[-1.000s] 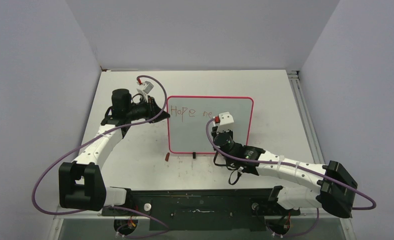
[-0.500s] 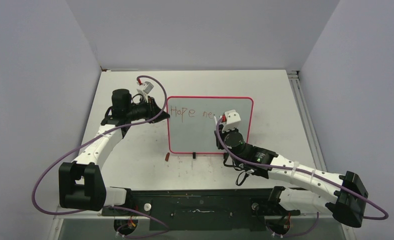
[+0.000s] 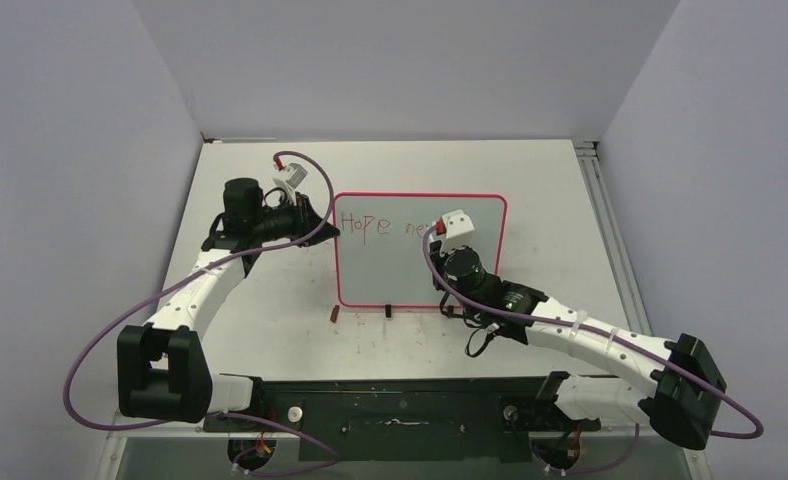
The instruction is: Write a sentence on the whiteboard
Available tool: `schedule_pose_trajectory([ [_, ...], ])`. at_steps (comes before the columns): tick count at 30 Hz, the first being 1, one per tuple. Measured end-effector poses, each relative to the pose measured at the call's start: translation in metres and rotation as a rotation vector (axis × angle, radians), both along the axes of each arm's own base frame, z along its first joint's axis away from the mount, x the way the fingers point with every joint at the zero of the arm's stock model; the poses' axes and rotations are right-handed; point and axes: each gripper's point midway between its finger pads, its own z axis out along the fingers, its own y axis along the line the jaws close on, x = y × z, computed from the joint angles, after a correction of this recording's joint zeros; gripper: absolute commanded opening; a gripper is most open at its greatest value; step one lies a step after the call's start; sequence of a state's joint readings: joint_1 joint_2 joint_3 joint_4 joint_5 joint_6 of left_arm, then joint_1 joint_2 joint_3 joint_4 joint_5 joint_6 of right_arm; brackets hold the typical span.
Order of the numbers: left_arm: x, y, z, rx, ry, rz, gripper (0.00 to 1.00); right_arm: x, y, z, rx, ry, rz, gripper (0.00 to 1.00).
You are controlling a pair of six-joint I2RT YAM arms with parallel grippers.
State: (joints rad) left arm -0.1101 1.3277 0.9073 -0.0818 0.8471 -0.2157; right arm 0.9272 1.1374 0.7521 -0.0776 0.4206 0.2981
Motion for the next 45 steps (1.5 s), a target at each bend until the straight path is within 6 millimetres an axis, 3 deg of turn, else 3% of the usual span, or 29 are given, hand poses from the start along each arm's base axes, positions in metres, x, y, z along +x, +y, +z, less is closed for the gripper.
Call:
schedule_pose_trajectory([
  [28, 0.001, 0.001, 0.0, 0.003, -0.001, 0.006, 0.0, 0.006, -0.002, -0.008, 0.065, 0.074, 0.02, 0.05],
  [45, 0.0, 0.001, 0.002, 0.002, -0.006, 0.006, 0.0, -0.005, -0.008, -0.032, 0.084, 0.146, -0.003, 0.05],
])
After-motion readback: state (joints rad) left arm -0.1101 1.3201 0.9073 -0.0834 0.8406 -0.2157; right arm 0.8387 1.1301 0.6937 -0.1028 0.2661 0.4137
